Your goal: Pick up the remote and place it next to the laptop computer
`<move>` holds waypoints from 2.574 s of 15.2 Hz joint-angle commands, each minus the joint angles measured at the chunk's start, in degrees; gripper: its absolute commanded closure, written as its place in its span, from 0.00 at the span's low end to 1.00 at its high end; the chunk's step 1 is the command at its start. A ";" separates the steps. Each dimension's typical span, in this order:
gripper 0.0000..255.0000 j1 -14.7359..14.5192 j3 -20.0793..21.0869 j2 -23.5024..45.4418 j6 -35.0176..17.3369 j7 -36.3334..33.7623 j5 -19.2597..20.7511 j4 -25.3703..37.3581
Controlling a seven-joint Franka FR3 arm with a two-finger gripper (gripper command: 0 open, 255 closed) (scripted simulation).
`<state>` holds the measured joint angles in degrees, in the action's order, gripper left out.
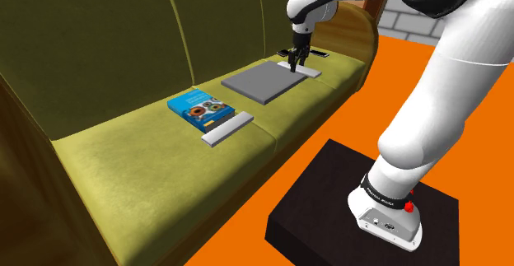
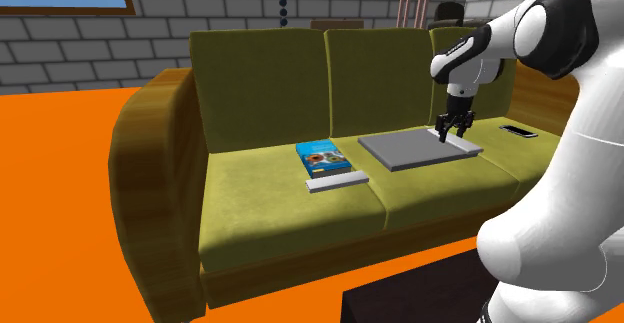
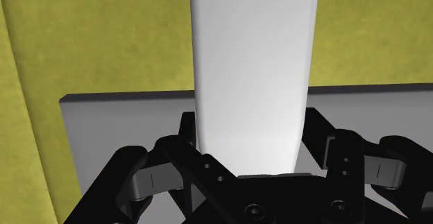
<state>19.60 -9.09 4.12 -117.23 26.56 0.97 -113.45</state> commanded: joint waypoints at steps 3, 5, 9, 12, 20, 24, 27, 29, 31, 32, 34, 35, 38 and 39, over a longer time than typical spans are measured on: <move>1.00 2.84 -2.23 3.16 0.71 5.49 -0.86 3.95; 1.00 4.34 -3.24 5.18 1.30 8.19 -1.47 6.55; 1.00 7.55 -4.93 9.82 2.87 13.45 -2.97 12.68; 1.00 10.19 -5.89 13.83 4.48 17.21 -4.28 18.19; 1.00 17.31 -7.04 25.42 9.50 24.90 -7.67 34.50; 1.00 17.24 -6.90 25.99 6.73 25.01 -7.86 32.29; 1.00 17.21 -6.79 26.55 4.73 25.10 -8.05 30.82; 1.00 17.21 -6.71 26.98 3.42 25.18 -8.18 29.93; 1.00 17.22 -6.62 27.46 2.14 25.25 -8.33 29.11; 1.00 17.22 -6.58 27.72 1.51 25.29 -8.41 28.73; 1.00 17.25 -6.48 28.26 0.26 25.37 -8.57 28.00; 1.00 17.26 -6.43 28.52 -0.31 25.41 -8.65 27.69; 1.00 17.26 -6.43 28.52 -0.31 25.41 -8.65 27.69; 1.00 17.26 -6.43 28.52 -0.31 25.41 -8.65 27.69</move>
<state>36.86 -15.52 32.63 -117.49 51.96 -7.67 -85.75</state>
